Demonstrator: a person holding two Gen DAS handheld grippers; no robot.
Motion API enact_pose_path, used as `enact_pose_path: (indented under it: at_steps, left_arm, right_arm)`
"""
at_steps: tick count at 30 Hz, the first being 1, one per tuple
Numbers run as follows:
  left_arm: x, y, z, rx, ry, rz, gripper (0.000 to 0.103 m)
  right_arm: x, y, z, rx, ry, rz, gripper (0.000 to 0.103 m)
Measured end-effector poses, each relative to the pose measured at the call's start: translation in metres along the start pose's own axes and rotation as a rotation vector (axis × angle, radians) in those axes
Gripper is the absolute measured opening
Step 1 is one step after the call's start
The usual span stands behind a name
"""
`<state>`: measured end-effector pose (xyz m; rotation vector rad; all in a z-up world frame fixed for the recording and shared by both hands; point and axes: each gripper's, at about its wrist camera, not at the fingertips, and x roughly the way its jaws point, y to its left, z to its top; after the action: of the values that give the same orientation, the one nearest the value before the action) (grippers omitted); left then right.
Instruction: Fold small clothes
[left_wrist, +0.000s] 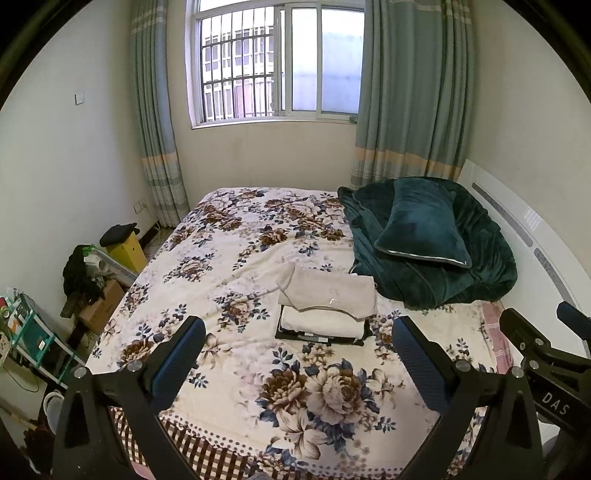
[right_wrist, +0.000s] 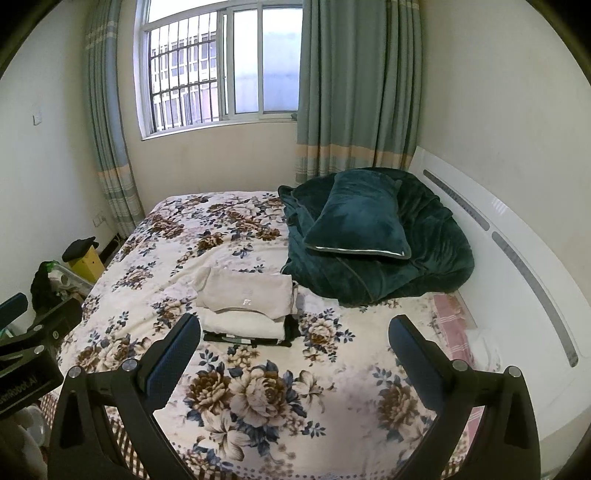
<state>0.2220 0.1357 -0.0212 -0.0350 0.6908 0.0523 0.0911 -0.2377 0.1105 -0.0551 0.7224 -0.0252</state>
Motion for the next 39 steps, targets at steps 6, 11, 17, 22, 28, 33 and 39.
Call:
enact_pose_path:
  at_steps: [6,11,17,22,28,33,39]
  left_arm:
    - [-0.003,0.0,-0.002,0.002,0.004,0.002,0.103]
    - [-0.007,0.0,-0.006,-0.001,0.008,0.004,0.103]
    - [-0.01,0.0,-0.011,-0.002,0.017,0.015,0.103]
    - [-0.011,0.0,-0.012,-0.001,0.02,0.018,0.103]
    - [-0.011,-0.003,-0.013,0.002,0.019,0.028,0.103]
    - [-0.011,-0.004,-0.015,0.002,0.025,0.026,0.103]
    - [-0.011,-0.005,-0.016,0.0,0.024,0.029,0.103]
  right_arm:
    - [0.0,0.0,0.0,0.003,0.0,0.003,0.103]
    - [-0.002,0.001,-0.003,0.005,0.0,0.003,0.103]
    - [-0.005,0.004,-0.009,0.004,0.003,0.003,0.103]
    - [-0.007,0.004,-0.013,0.004,0.005,0.003,0.103]
    - [-0.009,0.004,-0.019,0.006,0.005,0.005,0.103]
    - [-0.009,0.004,-0.019,0.008,0.006,0.007,0.103]
    - [-0.012,0.007,-0.023,0.01,0.008,0.008,0.103]
